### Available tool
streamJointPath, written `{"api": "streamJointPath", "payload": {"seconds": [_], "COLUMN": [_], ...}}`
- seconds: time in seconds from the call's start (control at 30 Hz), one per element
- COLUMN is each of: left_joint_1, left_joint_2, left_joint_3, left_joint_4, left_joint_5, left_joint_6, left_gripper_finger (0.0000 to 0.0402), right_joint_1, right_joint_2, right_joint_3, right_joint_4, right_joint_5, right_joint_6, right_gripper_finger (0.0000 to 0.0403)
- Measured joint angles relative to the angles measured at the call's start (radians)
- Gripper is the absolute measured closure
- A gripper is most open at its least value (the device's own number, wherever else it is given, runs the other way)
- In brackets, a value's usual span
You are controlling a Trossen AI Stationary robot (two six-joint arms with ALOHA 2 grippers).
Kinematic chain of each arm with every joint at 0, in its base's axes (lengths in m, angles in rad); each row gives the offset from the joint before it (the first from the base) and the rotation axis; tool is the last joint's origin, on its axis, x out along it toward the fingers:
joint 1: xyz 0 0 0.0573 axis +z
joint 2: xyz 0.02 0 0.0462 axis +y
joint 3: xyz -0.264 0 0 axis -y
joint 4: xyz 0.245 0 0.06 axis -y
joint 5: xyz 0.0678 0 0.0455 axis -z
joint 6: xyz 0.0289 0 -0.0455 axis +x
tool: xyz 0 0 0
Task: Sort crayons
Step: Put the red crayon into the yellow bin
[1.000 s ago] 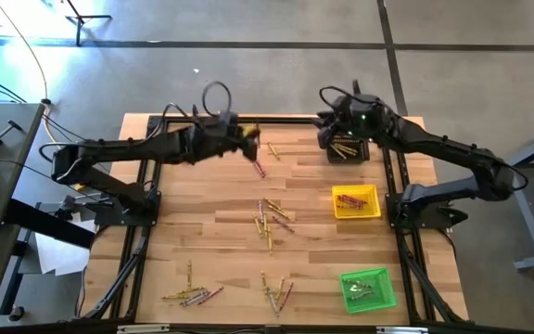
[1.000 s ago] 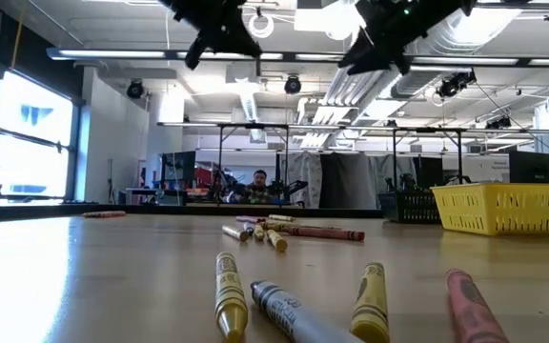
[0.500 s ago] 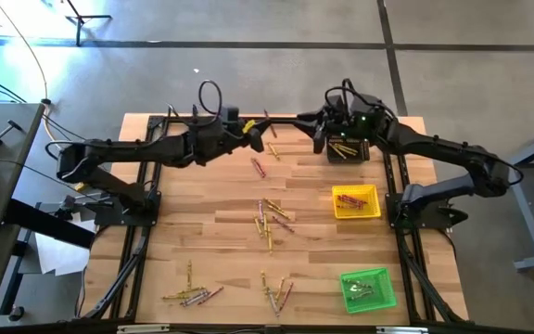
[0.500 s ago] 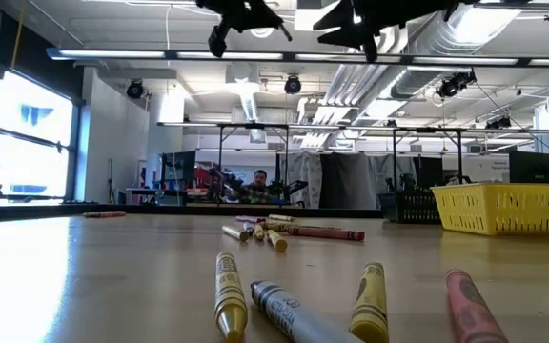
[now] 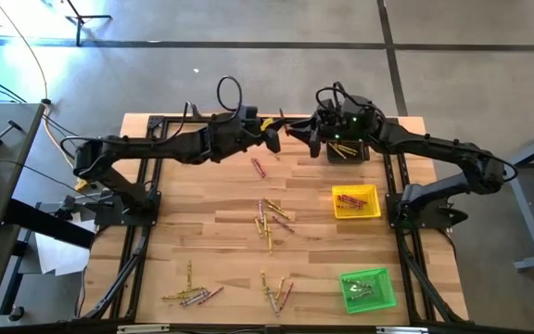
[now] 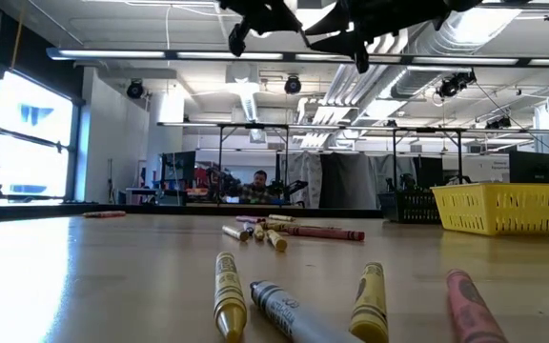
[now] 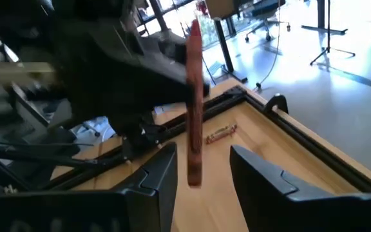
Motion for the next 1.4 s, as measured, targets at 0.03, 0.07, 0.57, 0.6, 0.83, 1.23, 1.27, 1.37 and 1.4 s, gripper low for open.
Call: {"api": "streamJointPath", "payload": {"seconds": [0.03,0.07,0.57,0.6,0.83,1.23,1.27,1.37,1.4], "left_joint_1": [0.0,0.0,0.0,0.0,0.0,0.004,0.005,0.011,0.011], "left_joint_2": [0.005,0.011,0.103,0.103,0.099,0.099,0.099,0.099,0.099], "left_joint_3": [0.013,0.028,0.13,0.13,0.13,0.13,0.13,0.13,0.13], "left_joint_4": [-0.007,-0.014,-0.072,-0.073,-0.074,-0.107,-0.113,-0.115,-0.115], "left_joint_5": [0.0,0.003,0.09,0.09,0.057,0.071,0.071,0.071,0.071], "left_joint_6": [0.007,0.011,0.039,0.046,0.076,0.153,0.169,0.208,0.216], "left_gripper_finger": [0.0401,0.0401,0.0401,0.0401,0.0382,0.03,0.0297,0.0294,0.0295], "right_joint_1": [0.0,0.0,0.0,-0.001,-0.015,-0.119,-0.134,-0.182,-0.196], "right_joint_2": [0.0,0.0,0.0,0.0,-0.005,-0.053,-0.07,-0.122,-0.133], "right_joint_3": [0.0,0.0,0.0,0.0,0.0,0.0,0.0,0.0,0.0], "right_joint_4": [-0.005,-0.005,-0.012,-0.014,-0.032,-0.207,-0.28,-0.554,-0.672], "right_joint_5": [0.0,0.0,0.001,0.001,-0.005,0.003,0.003,0.003,0.003], "right_joint_6": [0.0,0.0,-0.003,-0.003,-0.012,-0.061,-0.1,-0.204,-0.223], "right_gripper_finger": [0.0273,0.0273,0.0294,0.0303,0.0389,0.039,0.039,0.039,0.039]}}
